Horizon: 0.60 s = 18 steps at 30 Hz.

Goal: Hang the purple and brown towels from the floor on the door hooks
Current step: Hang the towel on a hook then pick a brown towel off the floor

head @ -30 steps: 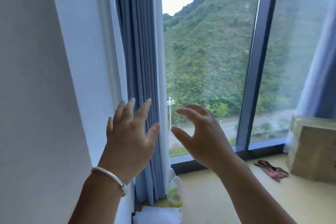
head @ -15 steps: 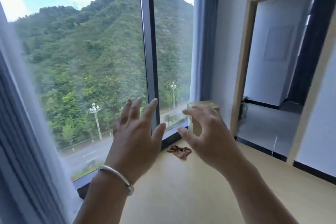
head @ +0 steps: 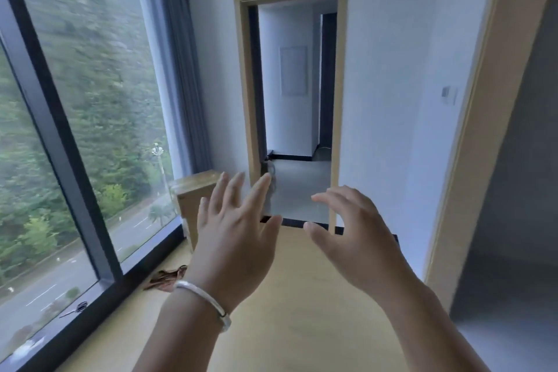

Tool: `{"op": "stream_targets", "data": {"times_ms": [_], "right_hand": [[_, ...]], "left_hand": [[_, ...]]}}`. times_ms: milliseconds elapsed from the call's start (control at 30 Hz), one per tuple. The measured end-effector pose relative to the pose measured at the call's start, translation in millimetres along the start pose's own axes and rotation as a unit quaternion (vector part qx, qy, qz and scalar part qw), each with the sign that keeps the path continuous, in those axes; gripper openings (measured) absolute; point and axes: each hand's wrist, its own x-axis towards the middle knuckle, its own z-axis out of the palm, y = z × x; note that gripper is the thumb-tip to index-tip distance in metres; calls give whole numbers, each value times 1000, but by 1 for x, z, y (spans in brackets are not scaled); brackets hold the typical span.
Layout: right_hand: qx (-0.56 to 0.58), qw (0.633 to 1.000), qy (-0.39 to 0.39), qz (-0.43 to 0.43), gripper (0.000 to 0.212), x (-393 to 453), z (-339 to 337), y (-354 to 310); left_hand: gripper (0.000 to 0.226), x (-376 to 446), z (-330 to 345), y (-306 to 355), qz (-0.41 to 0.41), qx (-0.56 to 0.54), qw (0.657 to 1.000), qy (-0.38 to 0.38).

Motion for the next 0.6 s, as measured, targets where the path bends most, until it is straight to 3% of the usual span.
{"op": "stream_targets", "data": {"times_ms": [600], "right_hand": [[-160,979,74,107,40,199,-19,247]], "left_hand": [[59,305,222,75,134,-130,981,-48]]}}
